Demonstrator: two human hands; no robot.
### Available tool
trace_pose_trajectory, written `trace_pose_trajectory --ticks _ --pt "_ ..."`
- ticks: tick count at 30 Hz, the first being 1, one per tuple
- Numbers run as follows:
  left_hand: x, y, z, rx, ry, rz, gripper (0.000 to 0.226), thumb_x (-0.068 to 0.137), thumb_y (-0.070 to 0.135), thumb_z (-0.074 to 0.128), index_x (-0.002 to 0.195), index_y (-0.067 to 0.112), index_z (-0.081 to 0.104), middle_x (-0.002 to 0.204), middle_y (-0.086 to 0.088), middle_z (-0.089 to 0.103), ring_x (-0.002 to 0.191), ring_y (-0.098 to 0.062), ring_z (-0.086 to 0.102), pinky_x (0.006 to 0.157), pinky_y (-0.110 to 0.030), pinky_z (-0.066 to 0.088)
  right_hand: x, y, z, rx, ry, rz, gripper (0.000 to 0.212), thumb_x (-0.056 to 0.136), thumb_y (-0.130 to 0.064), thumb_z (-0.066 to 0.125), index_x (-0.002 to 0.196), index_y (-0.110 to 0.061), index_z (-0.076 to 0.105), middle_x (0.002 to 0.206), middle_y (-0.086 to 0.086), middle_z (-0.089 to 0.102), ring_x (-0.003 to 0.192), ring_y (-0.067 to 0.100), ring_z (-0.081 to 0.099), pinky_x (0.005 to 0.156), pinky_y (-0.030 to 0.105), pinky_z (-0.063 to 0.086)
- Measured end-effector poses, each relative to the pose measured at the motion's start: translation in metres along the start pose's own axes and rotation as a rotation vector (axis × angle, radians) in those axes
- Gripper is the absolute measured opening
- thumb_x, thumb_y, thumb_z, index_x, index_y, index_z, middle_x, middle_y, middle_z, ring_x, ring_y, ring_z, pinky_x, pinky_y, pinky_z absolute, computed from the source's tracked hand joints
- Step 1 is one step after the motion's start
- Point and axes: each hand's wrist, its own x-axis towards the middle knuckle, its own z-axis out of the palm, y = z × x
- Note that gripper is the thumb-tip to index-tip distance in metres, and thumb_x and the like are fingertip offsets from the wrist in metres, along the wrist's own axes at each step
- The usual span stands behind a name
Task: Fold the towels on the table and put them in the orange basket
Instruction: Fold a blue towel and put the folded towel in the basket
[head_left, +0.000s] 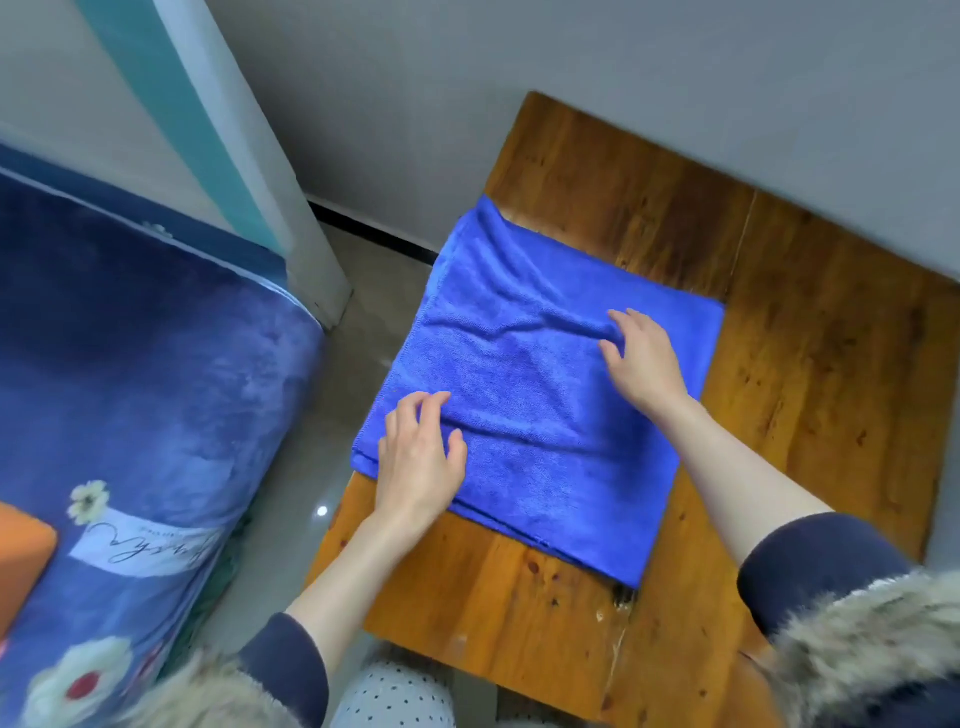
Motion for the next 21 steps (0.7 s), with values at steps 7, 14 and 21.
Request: trace_pose_trajectory --ticks 7,14,21 --pt "-0.002 0.024 0.043 0.438 -0.239 0.097 0.056 0.094 0.043 0.041 0.145 0.032 0.022 0.156 -0.008 0.000 0.138 -0.032 0.009 0.107 -0.046 0.021 -0.023 0.052 0.012 -0.178 -0.083 0.005 0.062 0.097 -0.044 0.039 0.150 -0.029 0.010 0.159 -0.001 -0.004 0.146 0.022 -0.005 0.116 0.046 0.007" --pt "0.002 0.048 0.074 0.531 -0.255 0.213 0.056 0.088 0.045 0.052 0.135 0.021 0.034 0.156 -0.008 0.001 0.143 -0.034 -0.001 0.113 -0.056 0.009 -0.094 0.103 0.020 -0.157 0.004 0.242 0.067 0.092 -0.056 0.039 0.149 -0.032 0.013 0.159 -0.002 0.003 0.145 0.022 0.006 0.112 0.043 0.019" --pt "-0.017 0.076 0.113 0.581 -0.359 0.372 0.080 0.082 0.055 0.058 0.142 0.017 0.022 0.157 0.003 -0.008 0.144 -0.027 -0.015 0.110 -0.062 -0.002 -0.204 0.151 0.028 -0.046 -0.041 0.503 0.077 0.082 -0.054 0.059 0.146 -0.028 0.025 0.152 0.006 0.023 0.129 0.031 0.029 0.096 0.045 0.042"
